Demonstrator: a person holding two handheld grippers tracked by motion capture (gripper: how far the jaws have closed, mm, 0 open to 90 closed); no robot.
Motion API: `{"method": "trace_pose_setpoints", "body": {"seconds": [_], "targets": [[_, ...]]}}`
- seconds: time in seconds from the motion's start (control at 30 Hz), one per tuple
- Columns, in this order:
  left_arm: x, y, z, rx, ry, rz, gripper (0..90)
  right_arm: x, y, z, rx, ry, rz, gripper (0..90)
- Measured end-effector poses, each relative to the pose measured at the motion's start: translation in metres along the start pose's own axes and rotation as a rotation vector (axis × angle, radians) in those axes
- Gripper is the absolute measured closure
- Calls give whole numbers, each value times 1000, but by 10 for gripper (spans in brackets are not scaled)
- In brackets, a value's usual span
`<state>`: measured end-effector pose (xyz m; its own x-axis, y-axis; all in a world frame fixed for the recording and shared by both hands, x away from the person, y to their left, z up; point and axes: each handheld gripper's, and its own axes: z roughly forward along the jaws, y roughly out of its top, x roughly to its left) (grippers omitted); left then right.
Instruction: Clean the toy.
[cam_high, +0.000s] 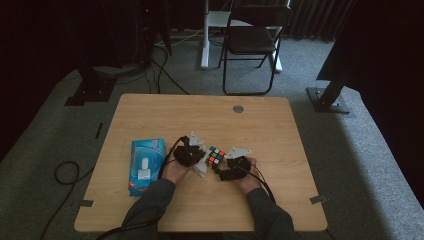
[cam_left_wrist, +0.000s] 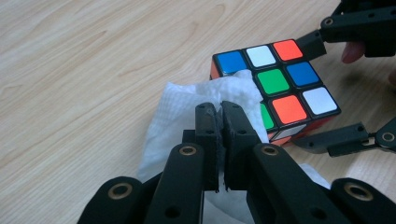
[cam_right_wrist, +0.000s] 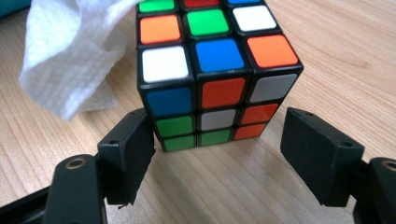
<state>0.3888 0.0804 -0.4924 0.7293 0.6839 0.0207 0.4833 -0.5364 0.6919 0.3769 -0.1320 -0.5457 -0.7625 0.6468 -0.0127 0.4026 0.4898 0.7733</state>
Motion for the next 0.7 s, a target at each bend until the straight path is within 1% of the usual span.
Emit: {"method": "trace_pose_setpoints", "body": {"seconds": [0.03, 0.1, 0.2, 0.23, 0.27, 0.3, 0.33, 0.4, 0.47, 0.5, 0.53, 0.57, 0.6, 0.63, 0.7], "targets": [[-1, -1, 0, -2, -3, -2, 868, 0, 1, -1, -4, 0, 2, 250], [-3, -2, 0, -8, -7, -9, 867, 2, 3, -7, -29, -18, 5, 224], [-6, -3, 0, -11, -11, -10, 867, 1, 5, -11, -48, -9, 10, 225], [-6, -4, 0, -8, -14, -3, 867, 1, 6, -13, -57, -9, 10, 224], [-8, -4, 0, -10, -17, -2, 867, 0, 7, -17, -82, 0, 20, 224], [-8, -4, 0, -10, -17, -2, 867, 0, 7, -17, -82, 0, 20, 224], [-10, -5, 0, -12, -23, -5, 867, 0, 9, -20, -100, -6, 25, 222], [-12, -5, 1, -16, -28, -6, 867, 1, 10, -21, -106, -10, 25, 225], [-15, -5, 1, -13, -33, 3, 867, 2, 12, -23, -123, -14, 23, 238], [-17, -5, 1, -10, -37, 7, 867, 2, 13, -24, -129, -15, 27, 244], [-20, -6, 1, -11, -40, 15, 867, 0, 15, -28, -153, -9, 45, 259], [-20, -6, 1, -11, -40, 15, 867, 0, 15, -28, -153, -9, 45, 259], [-21, -6, 1, -11, -49, 16, 867, 0, 15, -29, -158, -10, 53, 288], [-23, -6, 1, -9, -65, 20, 866, -2, 16, -33, -173, -27, 58, 349], [-25, -6, 2, -6, -69, 26, 866, -5, 15, -34, -173, -32, 79, 407]]}}
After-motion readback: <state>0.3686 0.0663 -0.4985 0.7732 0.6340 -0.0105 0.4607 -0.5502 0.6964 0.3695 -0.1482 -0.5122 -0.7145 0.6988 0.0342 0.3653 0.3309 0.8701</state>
